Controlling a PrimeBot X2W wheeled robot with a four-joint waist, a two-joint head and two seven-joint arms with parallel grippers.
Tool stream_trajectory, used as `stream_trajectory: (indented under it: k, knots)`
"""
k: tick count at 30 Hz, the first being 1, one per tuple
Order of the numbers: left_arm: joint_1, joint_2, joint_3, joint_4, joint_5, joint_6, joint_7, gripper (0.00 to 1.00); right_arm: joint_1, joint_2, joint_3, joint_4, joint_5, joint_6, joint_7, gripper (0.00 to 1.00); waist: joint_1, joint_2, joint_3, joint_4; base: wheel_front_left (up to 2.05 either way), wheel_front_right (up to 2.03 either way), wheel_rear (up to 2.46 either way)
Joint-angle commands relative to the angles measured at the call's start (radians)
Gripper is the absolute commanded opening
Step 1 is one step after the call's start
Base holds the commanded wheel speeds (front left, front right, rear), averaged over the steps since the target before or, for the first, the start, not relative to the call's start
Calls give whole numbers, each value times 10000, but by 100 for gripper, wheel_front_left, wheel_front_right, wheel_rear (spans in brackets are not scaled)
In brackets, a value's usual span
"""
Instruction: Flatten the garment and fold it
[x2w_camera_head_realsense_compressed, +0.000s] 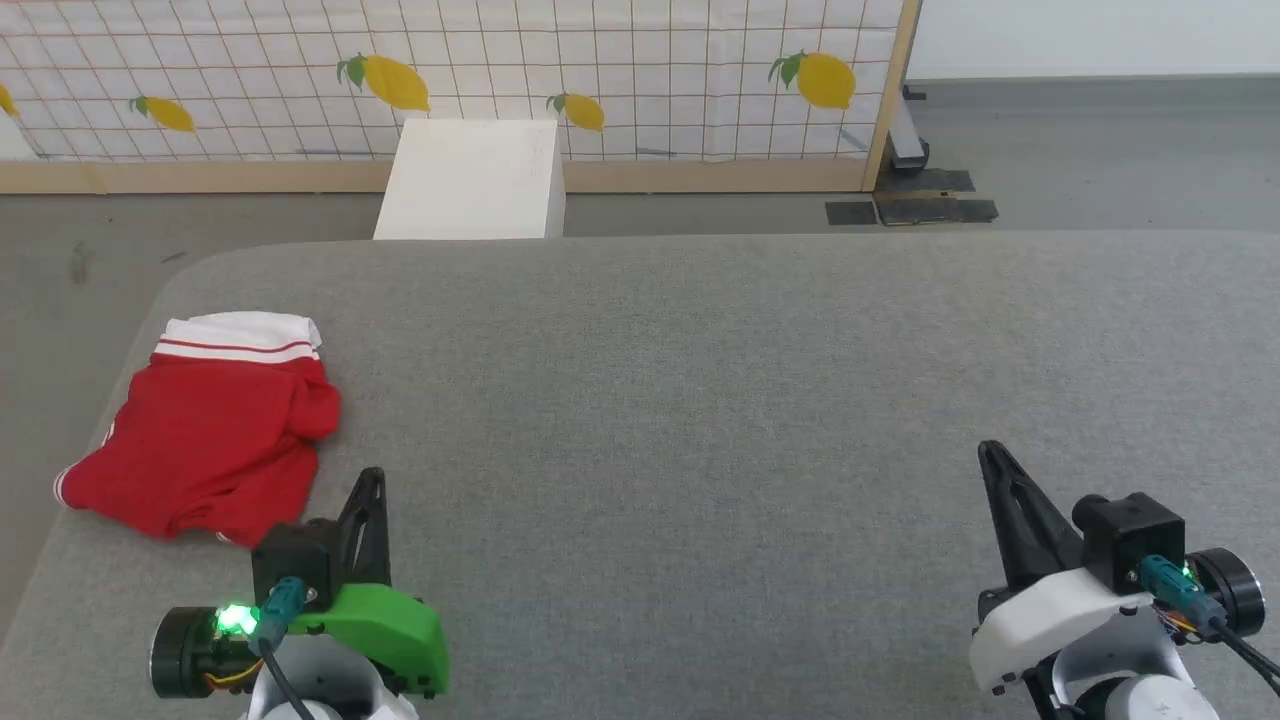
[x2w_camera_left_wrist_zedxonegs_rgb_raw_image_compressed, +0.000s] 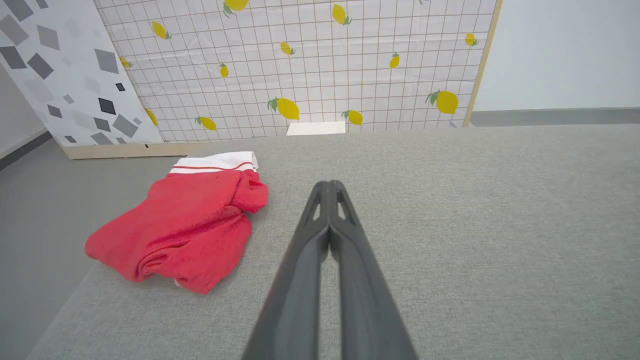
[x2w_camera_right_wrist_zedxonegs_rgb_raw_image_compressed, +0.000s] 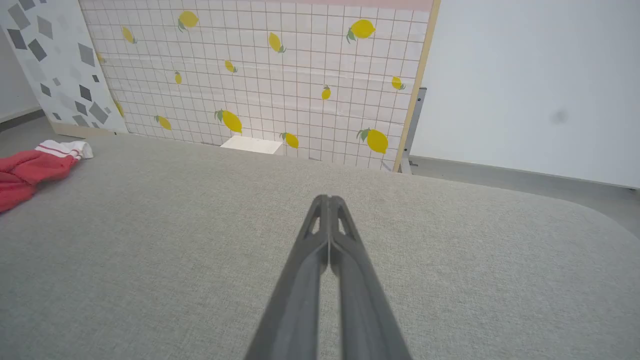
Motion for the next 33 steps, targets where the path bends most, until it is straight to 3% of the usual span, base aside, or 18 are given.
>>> stream_trajectory:
  k: [1,33]
  knots:
    - [-139,-43,24,-26,128,64,12,0,-150,28,14,-53,-66,-17,-1,0,0,0,0,0,0,0,0]
    - [-139,-43,24,-26,128,64,12,0,-150,28,14,-53,-66,-17,-1,0,0,0,0,0,0,0,0]
